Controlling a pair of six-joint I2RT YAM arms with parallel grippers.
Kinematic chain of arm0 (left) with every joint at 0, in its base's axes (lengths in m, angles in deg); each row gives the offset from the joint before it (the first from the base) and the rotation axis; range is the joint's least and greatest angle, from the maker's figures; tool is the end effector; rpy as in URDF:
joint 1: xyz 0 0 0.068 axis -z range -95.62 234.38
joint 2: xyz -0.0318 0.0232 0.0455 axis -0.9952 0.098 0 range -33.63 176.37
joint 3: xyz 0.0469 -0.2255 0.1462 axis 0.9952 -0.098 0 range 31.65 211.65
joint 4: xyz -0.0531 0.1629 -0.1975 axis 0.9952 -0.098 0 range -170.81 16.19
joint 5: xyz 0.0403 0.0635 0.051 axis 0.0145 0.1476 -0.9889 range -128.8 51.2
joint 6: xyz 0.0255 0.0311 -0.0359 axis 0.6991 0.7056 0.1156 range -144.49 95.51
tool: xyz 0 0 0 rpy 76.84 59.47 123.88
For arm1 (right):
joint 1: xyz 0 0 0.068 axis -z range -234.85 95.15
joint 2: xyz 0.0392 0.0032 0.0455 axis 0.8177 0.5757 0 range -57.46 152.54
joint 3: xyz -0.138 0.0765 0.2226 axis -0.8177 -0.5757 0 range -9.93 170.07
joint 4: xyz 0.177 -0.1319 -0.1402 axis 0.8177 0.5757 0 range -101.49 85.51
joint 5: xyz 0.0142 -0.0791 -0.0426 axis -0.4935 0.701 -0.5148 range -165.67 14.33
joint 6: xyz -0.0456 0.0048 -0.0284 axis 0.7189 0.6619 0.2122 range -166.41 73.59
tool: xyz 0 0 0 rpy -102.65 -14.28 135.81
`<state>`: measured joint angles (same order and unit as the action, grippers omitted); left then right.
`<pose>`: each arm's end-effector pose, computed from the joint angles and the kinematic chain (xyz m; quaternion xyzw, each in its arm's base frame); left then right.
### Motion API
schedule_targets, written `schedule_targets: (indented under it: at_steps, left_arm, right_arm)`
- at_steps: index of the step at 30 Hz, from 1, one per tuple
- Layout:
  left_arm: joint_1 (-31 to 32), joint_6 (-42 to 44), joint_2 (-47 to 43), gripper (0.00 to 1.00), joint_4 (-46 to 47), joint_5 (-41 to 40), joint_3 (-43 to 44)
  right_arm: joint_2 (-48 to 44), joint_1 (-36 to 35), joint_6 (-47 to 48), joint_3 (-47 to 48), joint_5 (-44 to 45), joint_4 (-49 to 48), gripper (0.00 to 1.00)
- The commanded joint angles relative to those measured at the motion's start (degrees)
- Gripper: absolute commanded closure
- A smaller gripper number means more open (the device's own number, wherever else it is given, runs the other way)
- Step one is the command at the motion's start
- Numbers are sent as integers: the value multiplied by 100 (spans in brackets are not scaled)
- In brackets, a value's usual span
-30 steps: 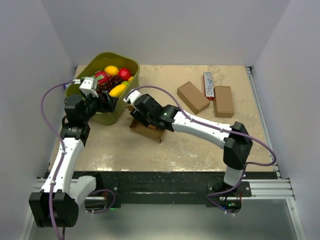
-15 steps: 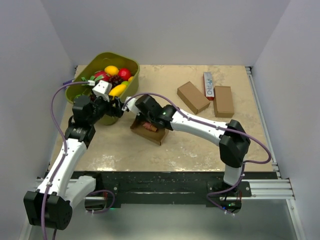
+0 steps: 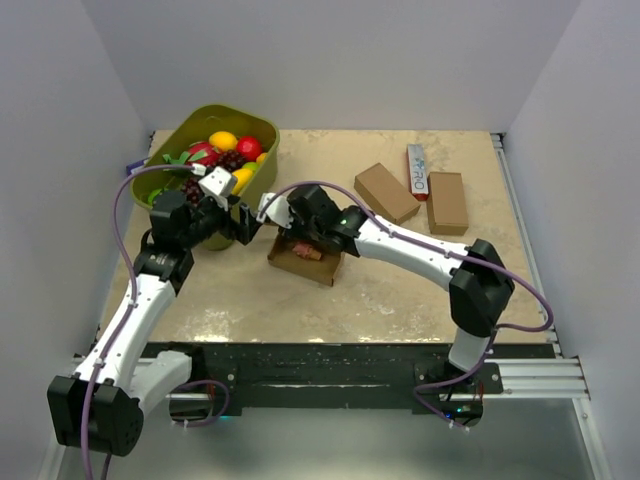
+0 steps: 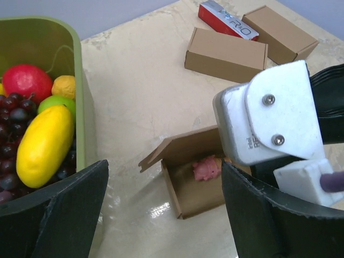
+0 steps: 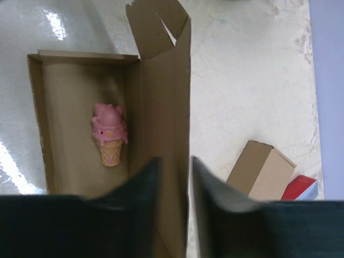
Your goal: Fold the paper box
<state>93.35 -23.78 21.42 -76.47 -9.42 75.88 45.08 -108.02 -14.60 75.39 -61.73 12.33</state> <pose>0.2173 -0.0519 0.3183 0.2206 0.7436 -0.2417 0.5831 0.2533 0.3239 0.2848 -0.5731 0.7001 -0.0323 0.4247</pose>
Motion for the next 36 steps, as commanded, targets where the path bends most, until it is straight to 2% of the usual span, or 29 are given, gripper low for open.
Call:
schedule_targets:
  at_steps: [1, 2, 4, 6, 7, 9, 13, 15, 19, 24, 32, 36]
  left_arm:
    - [70, 184, 33, 11, -86, 234, 42]
    - [70, 166, 32, 11, -86, 234, 33]
    - [70, 140, 6, 11, -51, 225, -2]
    - [78, 131, 41, 11, -42, 225, -2]
    - [87, 122, 41, 11, -51, 225, 7]
    - [96, 114, 76, 11, -42, 234, 16]
    - [105, 87, 41, 11, -33, 199, 16]
    - [105, 78, 24, 11, -42, 155, 7]
    - [105, 35, 32, 11, -51, 15, 7]
    - [105, 43, 6, 11, -51, -21, 7]
    - [114, 52, 32, 12, -68, -91, 7]
    - [113, 61, 41, 11, -68, -109, 7]
  right_arm:
    - [-497, 34, 63, -261, 92, -737, 46]
    - [-585, 34, -69, -348, 135, -816, 39]
    - [-944, 34, -506, -463, 180, -1053, 32]
    - [-1218, 34, -1025, -665, 459, -1299, 5]
    - [-1402, 34, -1594, -744, 548, -1326, 1]
    - [-1920, 35, -2220, -1121, 759, -1467, 1]
    - [-2641, 34, -4196, -1964, 928, -1423, 1]
    - [-2994, 34, -4472, -2632, 874, -1677, 1]
    - [-3555, 34, -5201, -3571, 1357, -1905, 1]
    - [-4207, 8, -5466, -4584, 1340, -3197, 9]
    - [-3338, -185, -5571, -4621, 1568, -3638, 12]
    - [-2942, -185, -6080, -4471, 1832, -3489, 14]
